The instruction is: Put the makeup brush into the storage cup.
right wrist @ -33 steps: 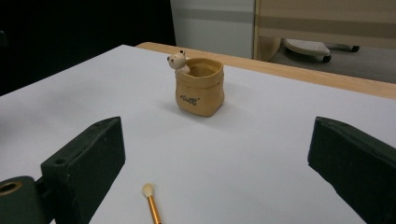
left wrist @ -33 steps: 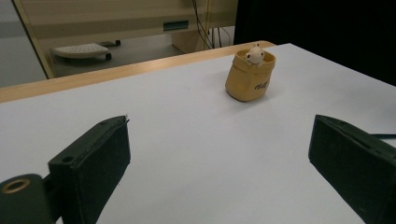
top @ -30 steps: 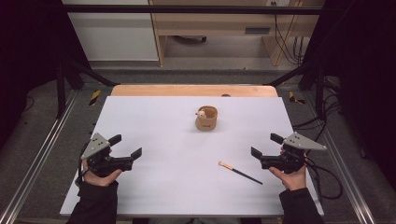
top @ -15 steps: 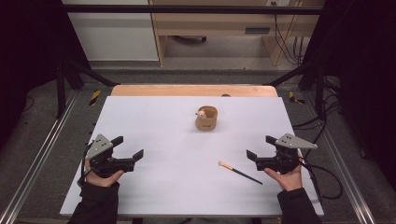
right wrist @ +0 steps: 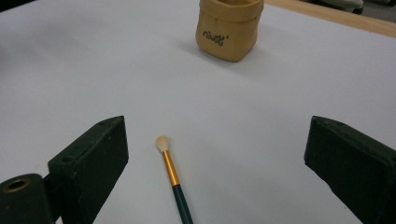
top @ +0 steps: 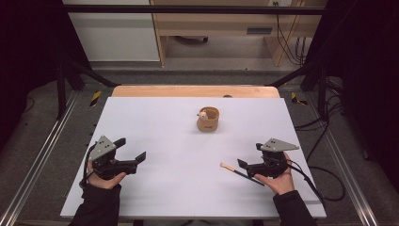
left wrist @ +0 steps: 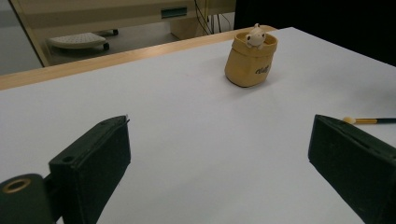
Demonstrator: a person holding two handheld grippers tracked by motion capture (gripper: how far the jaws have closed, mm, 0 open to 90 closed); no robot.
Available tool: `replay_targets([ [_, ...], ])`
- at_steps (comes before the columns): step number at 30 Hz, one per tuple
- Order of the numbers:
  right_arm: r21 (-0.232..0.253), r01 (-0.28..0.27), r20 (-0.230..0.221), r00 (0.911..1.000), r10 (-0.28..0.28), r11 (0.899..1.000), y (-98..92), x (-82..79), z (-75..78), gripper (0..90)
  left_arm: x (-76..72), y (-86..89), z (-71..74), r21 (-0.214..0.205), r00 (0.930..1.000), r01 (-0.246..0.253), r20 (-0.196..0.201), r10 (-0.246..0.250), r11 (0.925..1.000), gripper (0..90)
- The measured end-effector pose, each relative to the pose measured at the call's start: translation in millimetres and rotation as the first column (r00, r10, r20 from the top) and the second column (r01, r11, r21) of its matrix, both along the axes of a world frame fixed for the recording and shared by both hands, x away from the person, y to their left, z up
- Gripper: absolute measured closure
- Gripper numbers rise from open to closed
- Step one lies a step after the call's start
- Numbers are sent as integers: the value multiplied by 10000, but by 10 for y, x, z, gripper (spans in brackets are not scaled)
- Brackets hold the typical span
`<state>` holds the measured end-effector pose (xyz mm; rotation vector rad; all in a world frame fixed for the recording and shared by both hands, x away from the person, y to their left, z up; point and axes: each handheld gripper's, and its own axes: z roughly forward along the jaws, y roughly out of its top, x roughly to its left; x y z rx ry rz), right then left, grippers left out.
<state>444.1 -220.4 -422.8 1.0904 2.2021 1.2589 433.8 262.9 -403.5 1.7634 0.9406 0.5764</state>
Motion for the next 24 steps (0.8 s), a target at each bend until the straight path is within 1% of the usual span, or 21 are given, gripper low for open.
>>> replay_targets([
  [2,-196,-136,-110,9999,134,9997,33,11,-39,77,0,-3,-1,30,10000,9,-11,-9,10000,53],
  [5,-304,-276,-279,9993,268,9992,80,14,-87,95,1,-9,-5,75,10000,18,-10,-18,10000,53],
  [7,-465,-358,-386,9987,340,9983,99,20,-113,103,0,-10,-7,133,10000,47,-27,-46,9999,53],
  [10,-644,-372,-619,9975,332,9972,131,24,-152,113,0,-11,-9,155,10000,70,-22,-69,9999,51],
  [16,-1084,-679,-1014,9932,569,9918,184,47,-232,127,1,-23,-14,148,10000,68,-39,-67,9999,51],
  [17,-1170,-716,-1173,9914,578,9905,198,47,-246,143,1,-24,-14,149,10000,74,-43,-74,9999,51],
  [19,-1285,-844,-1293,9893,677,9881,218,48,-268,170,1,-25,-15,162,10000,70,-36,-69,9998,50],
  [20,-1347,-932,-1300,9886,757,9865,229,51,-284,177,1,-25,-15,156,10000,83,-43,-82,9998,51],
  [21,-1427,-965,-1405,9871,764,9850,243,51,-296,186,1,-26,-15,171,10000,76,-29,-76,9998,50],
  [24,-1626,-1133,-1475,9850,894,9802,272,55,-336,249,2,-30,-18,167,10000,81,-41,-80,9998,50],
])
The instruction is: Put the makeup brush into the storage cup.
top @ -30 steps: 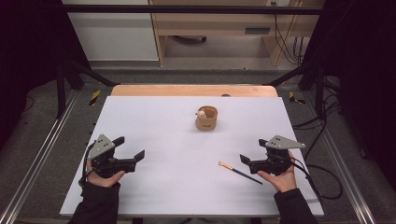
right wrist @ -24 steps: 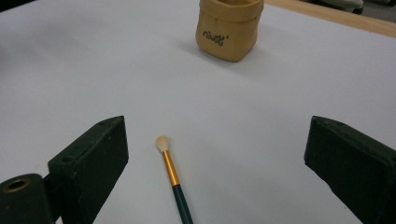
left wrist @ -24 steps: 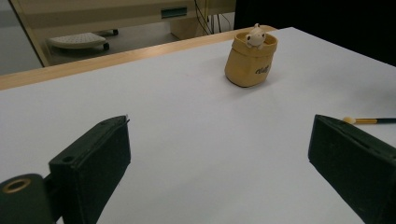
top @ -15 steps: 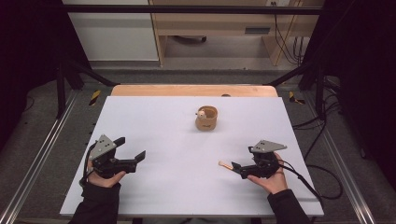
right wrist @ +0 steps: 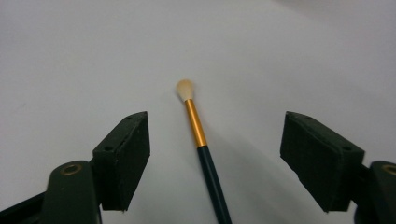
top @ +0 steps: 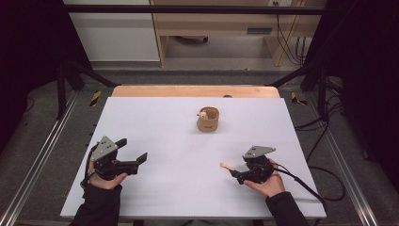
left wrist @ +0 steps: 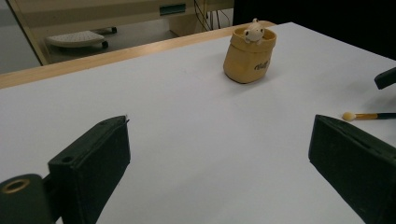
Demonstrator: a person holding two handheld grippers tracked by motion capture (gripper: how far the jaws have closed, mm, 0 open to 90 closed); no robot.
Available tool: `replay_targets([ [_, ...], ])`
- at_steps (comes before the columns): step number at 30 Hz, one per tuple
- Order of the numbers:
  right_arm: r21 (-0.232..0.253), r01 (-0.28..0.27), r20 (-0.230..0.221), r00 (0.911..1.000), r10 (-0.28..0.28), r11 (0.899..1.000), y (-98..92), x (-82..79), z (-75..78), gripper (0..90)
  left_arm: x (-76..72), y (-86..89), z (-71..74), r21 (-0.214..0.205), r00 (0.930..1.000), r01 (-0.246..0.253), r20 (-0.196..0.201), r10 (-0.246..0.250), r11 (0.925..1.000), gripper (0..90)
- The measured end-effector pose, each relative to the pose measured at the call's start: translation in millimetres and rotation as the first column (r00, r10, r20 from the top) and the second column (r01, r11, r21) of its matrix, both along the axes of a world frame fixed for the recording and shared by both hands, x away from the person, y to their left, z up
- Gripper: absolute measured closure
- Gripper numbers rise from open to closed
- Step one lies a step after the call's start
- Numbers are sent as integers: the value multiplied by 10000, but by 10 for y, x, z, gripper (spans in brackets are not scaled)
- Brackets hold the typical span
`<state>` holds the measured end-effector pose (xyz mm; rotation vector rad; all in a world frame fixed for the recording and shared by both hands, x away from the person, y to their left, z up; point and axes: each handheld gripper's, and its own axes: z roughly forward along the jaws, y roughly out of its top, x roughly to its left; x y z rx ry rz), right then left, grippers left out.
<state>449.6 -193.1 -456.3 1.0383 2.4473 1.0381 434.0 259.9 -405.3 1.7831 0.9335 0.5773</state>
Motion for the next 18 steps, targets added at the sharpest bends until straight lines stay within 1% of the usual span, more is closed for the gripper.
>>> replay_targets([
  [2,-35,-95,-261,9996,94,9999,16,4,-21,289,1,0,-2,44,10000,36,-22,-36,10000,51],
  [3,-36,-83,-322,9994,82,10000,28,2,-31,310,1,-2,-3,52,10000,41,-28,-40,10000,51],
  [7,-329,-176,-469,9988,161,9993,44,14,-68,399,2,-6,-5,75,10000,50,-30,-50,10000,52],
  [8,-329,-176,-469,9988,161,9993,44,14,-68,399,2,-6,-5,75,10000,50,-30,-50,10000,52],
  [9,-459,-199,-568,9982,173,9987,56,14,-85,448,2,-8,-5,86,10000,65,-35,-65,9999,52],
  [10,-513,-192,-668,9976,158,9985,60,11,-89,464,1,-9,-5,97,10000,81,-39,-81,9999,52],
  [12,-617,-197,-697,9975,154,9979,70,17,-112,503,3,-12,-7,106,9999,91,-45,-90,9999,52],
  [13,-797,-247,-685,9975,193,9965,66,22,-118,519,3,-13,-8,112,9999,94,-50,-94,9999,52],
  [17,-945,-125,-769,9970,53,9954,70,24,-132,586,4,-15,-10,120,9999,108,-69,-107,9999,53],
  [18,-891,2,-947,9955,-86,9960,79,15,-124,595,3,-19,-11,76,9999,89,-63,-89,9999,53],
])
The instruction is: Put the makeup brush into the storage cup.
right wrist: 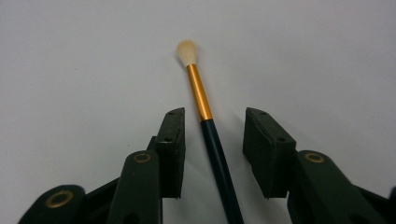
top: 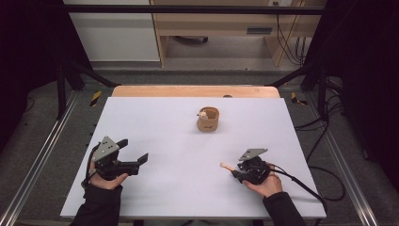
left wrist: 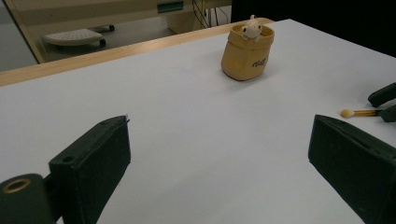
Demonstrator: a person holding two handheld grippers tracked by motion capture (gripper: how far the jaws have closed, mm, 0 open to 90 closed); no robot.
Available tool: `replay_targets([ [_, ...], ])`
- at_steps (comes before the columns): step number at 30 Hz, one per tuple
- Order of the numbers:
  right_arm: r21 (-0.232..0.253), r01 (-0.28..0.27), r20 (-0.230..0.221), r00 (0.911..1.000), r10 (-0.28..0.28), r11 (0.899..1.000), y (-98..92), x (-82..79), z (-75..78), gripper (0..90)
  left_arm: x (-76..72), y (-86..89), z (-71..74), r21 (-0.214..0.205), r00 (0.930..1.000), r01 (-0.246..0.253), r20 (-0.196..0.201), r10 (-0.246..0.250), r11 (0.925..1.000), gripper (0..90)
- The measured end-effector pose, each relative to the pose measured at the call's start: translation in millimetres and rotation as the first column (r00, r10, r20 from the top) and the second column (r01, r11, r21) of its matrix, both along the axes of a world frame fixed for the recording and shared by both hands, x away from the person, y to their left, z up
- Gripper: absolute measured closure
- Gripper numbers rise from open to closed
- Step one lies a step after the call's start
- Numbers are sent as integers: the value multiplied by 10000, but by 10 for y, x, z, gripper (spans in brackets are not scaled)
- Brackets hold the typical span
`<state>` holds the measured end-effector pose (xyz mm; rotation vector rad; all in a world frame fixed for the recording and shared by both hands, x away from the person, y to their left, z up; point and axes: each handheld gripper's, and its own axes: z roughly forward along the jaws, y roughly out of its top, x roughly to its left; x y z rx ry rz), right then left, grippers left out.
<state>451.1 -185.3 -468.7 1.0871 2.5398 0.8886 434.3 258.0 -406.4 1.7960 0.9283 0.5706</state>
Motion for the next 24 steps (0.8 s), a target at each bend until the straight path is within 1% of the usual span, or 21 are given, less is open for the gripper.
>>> replay_targets([
  [2,-13,0,-13,10000,0,10000,-1,0,0,615,1,-1,-1,10,10000,10,-18,-10,10000,53],
  [3,-69,-99,63,9999,100,9999,-10,6,-2,632,2,-2,-2,20,10000,22,-22,-22,10000,53],
  [10,-243,-138,61,9999,140,9996,-23,10,8,707,2,-3,-3,26,10000,23,-35,-23,10000,55],
  [15,-282,-140,-2,9999,140,9995,-29,9,15,756,2,-5,-3,28,10000,26,-37,-26,10000,55],
  [16,-225,12,-138,9999,-15,9997,-21,2,22,765,2,-5,-3,31,10000,31,-40,-31,10000,55],
  [24,-269,-4,-59,10000,2,9996,-34,11,17,818,2,-4,-3,26,10000,34,-46,-34,10000,57],
])
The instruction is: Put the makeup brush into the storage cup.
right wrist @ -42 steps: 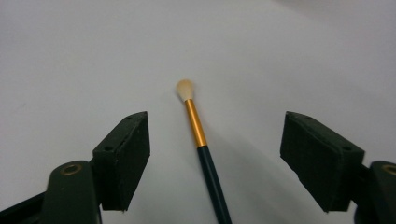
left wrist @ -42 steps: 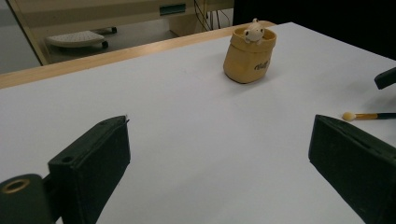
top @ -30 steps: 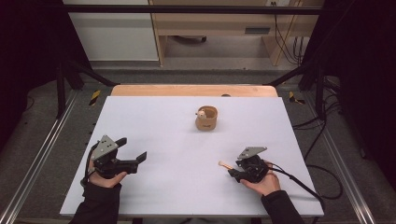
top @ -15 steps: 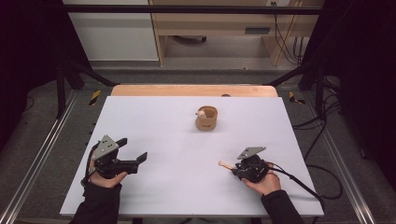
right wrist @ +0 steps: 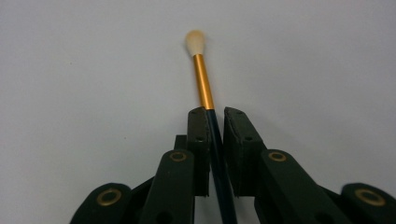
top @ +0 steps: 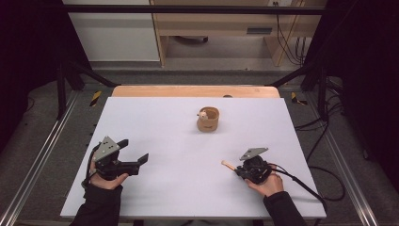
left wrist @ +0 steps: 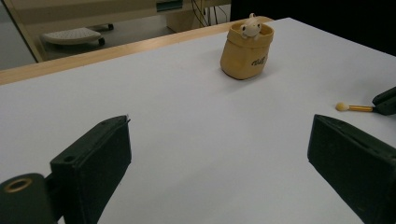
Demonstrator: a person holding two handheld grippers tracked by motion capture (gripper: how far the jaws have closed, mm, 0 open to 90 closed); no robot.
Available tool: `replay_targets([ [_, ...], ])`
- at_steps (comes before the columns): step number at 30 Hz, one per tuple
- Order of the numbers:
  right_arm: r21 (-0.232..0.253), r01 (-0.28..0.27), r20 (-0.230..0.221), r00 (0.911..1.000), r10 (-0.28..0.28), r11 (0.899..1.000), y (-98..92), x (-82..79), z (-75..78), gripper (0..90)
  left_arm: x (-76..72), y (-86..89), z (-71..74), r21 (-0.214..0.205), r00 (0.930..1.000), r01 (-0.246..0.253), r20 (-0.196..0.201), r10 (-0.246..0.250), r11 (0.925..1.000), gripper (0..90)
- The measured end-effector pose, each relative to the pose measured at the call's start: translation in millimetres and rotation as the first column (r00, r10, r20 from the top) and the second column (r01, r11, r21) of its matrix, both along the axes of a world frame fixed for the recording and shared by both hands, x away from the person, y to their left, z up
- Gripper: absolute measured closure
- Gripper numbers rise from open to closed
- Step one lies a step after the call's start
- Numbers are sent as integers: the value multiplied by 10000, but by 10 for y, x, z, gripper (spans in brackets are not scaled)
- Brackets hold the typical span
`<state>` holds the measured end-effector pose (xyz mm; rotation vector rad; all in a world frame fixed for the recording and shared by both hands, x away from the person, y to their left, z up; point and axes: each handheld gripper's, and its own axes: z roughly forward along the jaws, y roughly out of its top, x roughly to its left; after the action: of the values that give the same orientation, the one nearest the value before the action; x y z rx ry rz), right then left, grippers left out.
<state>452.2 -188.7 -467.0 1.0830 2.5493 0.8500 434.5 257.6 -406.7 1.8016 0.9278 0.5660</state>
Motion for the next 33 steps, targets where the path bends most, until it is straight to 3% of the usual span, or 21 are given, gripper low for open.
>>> replay_targets([
  [12,-11,229,-218,9995,-229,9997,5,-7,13,825,1,-4,-1,52,10000,42,-15,-42,10000,59],
  [20,167,213,54,9998,-214,9996,-15,-13,68,712,3,-4,5,54,10000,69,-36,-69,10000,60],
  [26,-128,82,186,9998,-80,9999,-26,3,206,607,2,-15,5,92,9999,125,-29,-125,9999,58],
  [27,-271,-45,180,9998,50,9996,-2,26,245,553,4,-16,-1,97,9999,130,-46,-130,9999,58],
  [33,-1040,-321,-685,9973,250,9941,104,136,358,517,4,-13,2,93,9999,129,-52,-128,9999,58],
])
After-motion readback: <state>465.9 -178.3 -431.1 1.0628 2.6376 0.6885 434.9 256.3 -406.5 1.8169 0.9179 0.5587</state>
